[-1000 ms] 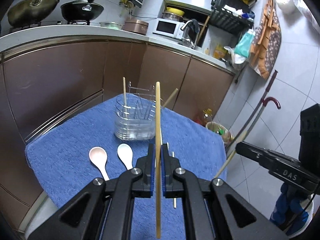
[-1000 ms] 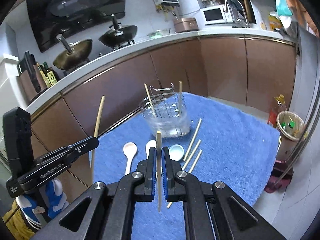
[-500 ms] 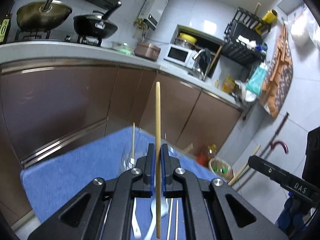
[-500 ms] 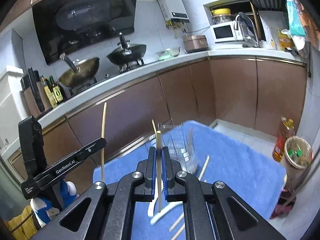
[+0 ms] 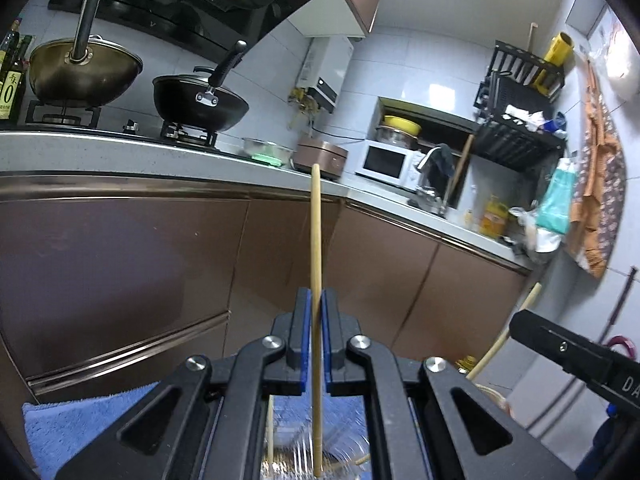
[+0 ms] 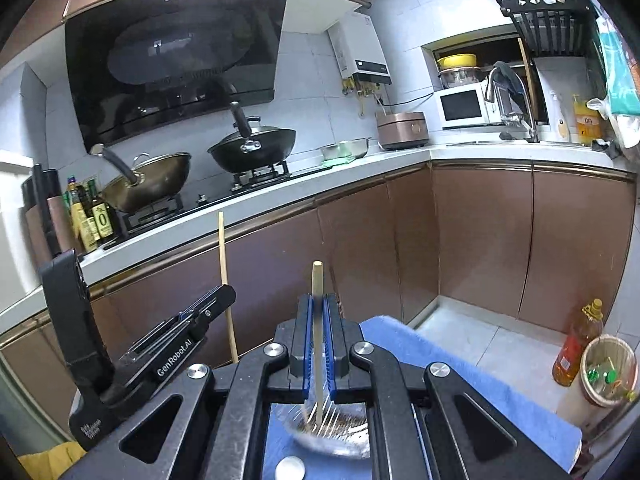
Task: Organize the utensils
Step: 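Lift both held chopsticks and carry them above the clear holder, then lower the chopsticks into the holder and open both tools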
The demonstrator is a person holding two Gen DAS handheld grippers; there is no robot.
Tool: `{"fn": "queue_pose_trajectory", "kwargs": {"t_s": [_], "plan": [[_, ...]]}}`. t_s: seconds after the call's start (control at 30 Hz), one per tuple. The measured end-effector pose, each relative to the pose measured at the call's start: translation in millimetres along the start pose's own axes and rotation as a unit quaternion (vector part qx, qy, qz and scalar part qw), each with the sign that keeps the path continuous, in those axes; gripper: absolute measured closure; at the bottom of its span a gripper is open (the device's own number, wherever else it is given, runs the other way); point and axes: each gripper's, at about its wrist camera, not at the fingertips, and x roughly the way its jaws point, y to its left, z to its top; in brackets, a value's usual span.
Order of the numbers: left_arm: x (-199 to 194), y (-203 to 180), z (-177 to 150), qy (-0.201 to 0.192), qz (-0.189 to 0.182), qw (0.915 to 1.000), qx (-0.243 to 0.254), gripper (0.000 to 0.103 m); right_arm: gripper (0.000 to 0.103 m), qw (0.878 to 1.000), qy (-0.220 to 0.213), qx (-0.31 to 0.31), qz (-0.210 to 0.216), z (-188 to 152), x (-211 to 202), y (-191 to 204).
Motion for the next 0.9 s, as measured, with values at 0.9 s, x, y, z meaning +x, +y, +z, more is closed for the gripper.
{"fn": "queue_pose_trajectory", "kwargs": {"t_s": [0.9], "plan": [[25.5, 14.0, -83.8, 0.021, 0.082, 0.9962, 0.019, 0.08, 0.061, 0.999, 0.033, 0.035, -0.026, -66.3, 23.3, -46.0]]}}
